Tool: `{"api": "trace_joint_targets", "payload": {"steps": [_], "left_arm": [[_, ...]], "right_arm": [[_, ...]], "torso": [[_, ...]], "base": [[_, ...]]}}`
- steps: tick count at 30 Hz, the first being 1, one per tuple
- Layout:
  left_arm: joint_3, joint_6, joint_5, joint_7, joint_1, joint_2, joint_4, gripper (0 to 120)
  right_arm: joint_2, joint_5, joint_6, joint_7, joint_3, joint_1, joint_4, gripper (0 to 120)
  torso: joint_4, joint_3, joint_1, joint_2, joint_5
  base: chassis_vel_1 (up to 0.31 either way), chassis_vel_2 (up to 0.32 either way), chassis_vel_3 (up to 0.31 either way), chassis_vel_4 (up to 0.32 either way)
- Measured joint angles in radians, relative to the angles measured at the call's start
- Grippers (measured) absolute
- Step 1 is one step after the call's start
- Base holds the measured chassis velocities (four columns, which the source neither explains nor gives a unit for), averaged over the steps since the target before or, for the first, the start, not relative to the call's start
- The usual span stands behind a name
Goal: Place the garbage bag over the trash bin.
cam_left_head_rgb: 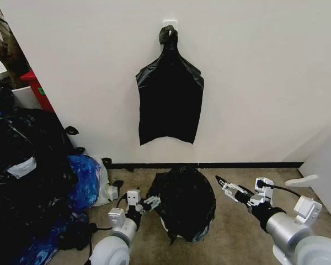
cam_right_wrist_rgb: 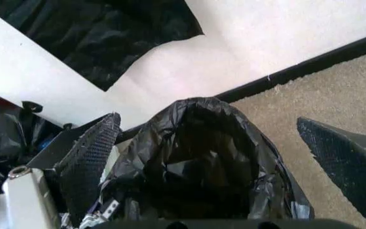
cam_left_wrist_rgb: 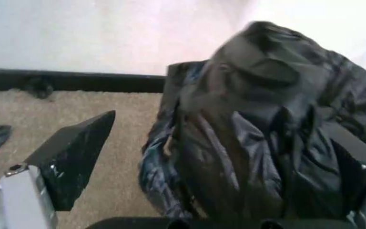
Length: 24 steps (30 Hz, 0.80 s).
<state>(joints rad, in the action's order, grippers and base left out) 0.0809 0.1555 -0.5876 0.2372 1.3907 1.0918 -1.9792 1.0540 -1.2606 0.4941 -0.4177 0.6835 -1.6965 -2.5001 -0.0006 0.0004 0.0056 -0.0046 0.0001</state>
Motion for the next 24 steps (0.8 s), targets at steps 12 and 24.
{"api": "trace_joint_targets", "payload": {"steps": [12, 24], "left_arm": [[0.024, -0.076, 0.069, -0.229, 0.026, -0.044, -0.03, 100], [0.067, -0.034, -0.555, 0.012, -0.012, 0.048, -0.063, 100]], "right_arm": [[0.011, 0.012, -0.001, 0.003, -0.009, -0.008, 0.0, 100], [0.035, 0.034, 0.0, 0.005, -0.01, -0.029, 0.0, 100]], "torso": [[0.0, 0.0, 0.0, 0.0, 0.0001], [-0.0001, 0.0, 0.0, 0.0, 0.0]], "base": [[0.0, 0.0, 0.0, 0.0], [0.0, 0.0, 0.0, 0.0]]}}
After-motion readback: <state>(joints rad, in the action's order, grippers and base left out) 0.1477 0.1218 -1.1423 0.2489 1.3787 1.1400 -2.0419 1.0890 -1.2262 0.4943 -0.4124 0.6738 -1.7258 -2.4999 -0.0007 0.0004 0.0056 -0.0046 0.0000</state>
